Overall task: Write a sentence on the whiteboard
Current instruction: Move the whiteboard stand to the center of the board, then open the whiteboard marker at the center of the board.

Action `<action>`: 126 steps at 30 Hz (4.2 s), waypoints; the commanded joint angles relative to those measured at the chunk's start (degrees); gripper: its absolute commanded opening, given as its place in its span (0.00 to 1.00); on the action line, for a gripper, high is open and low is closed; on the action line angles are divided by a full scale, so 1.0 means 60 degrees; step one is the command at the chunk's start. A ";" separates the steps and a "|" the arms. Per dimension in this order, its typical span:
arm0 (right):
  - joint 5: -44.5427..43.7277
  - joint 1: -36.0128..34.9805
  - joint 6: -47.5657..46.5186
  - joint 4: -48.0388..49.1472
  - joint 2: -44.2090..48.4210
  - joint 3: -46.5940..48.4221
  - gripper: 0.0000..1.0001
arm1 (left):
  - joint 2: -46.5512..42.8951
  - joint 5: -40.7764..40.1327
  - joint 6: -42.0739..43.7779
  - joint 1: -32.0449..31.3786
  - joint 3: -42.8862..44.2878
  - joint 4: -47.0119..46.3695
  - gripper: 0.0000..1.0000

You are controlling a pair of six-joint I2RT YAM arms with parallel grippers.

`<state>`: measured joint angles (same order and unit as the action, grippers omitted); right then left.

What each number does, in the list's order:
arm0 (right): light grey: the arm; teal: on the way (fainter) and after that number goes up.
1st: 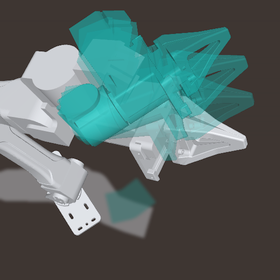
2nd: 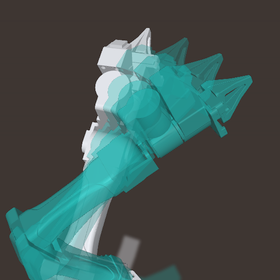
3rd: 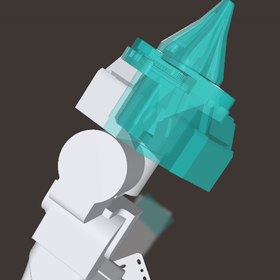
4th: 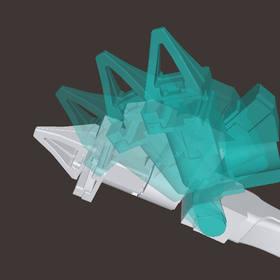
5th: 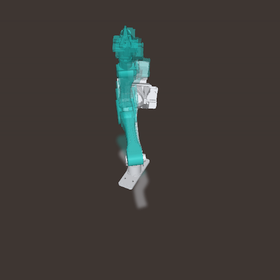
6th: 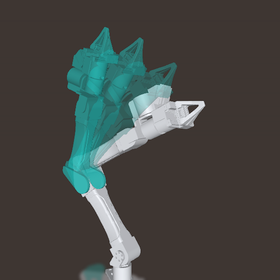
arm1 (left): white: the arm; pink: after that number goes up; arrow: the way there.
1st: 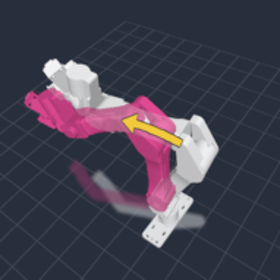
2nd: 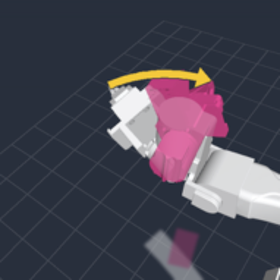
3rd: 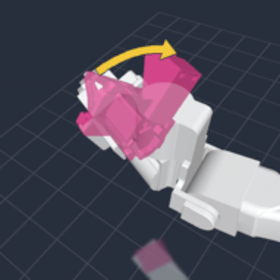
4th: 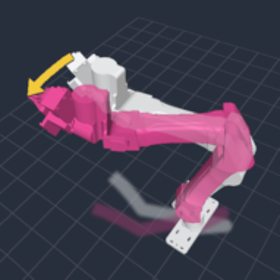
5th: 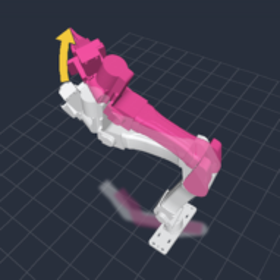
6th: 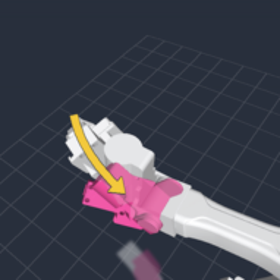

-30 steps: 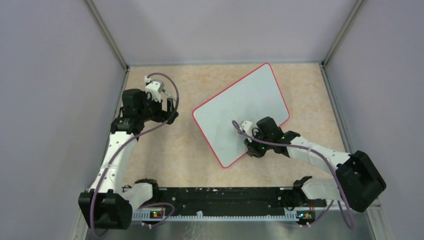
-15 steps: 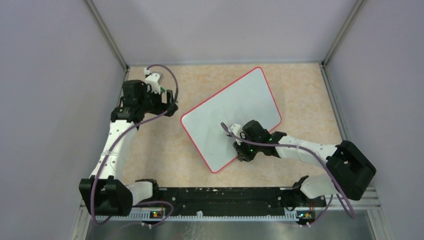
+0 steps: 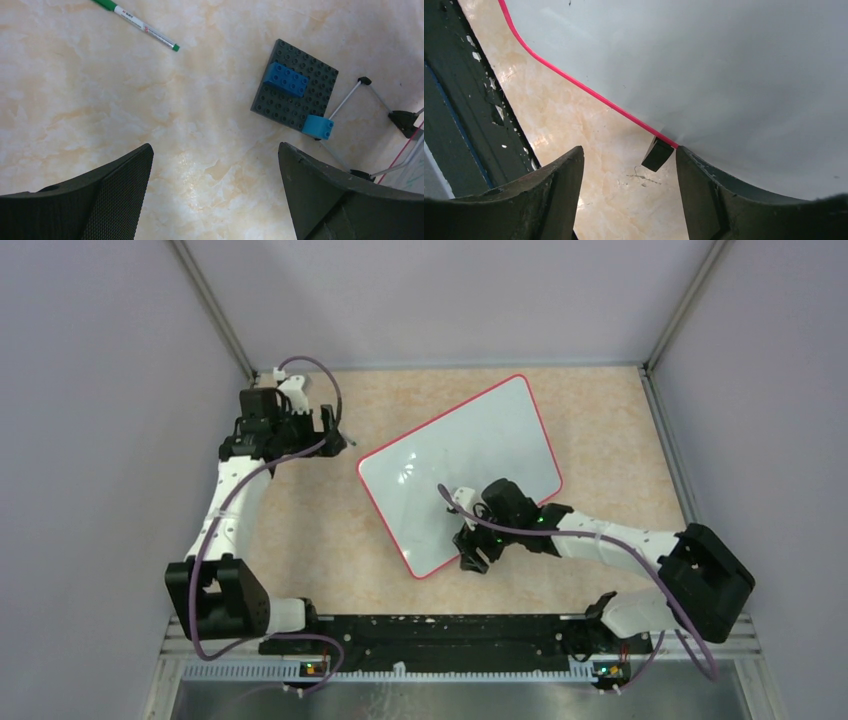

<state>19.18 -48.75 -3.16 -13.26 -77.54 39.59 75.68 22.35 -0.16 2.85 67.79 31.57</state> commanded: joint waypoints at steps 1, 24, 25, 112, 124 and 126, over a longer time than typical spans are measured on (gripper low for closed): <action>-0.0123 -0.0018 -0.0737 -0.0199 0.1039 0.0521 0.67 | 0.0194 -0.0128 -0.0530 0.0243 0.0444 -0.0303 0.99; -0.2204 0.3921 -0.2237 -0.1009 0.0319 0.0212 0.42 | 0.0111 -0.0840 -0.0969 0.0498 0.0222 -0.0611 0.99; -0.2221 0.3921 -0.2249 -0.0901 0.0268 0.0212 0.41 | 0.0095 -0.0872 -0.0961 0.0505 0.0207 -0.0618 0.99; 0.0285 0.3687 -0.0972 -0.3998 0.3510 0.4498 0.93 | 0.8583 -0.5598 -0.3613 -0.0730 0.4812 -0.1200 0.33; 0.1551 0.3687 0.0375 -0.3124 0.2260 0.6256 0.87 | 0.6067 -0.4032 -0.3916 0.0145 0.4202 -0.0672 0.00; 0.1685 0.3686 0.0752 -0.2947 0.1967 0.6776 0.86 | 0.5283 -0.2999 -0.4123 0.0470 0.4073 -0.0859 0.00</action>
<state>25.65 -26.83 -3.73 -36.23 -63.83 73.03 120.36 -5.04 -22.33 2.07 92.64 27.86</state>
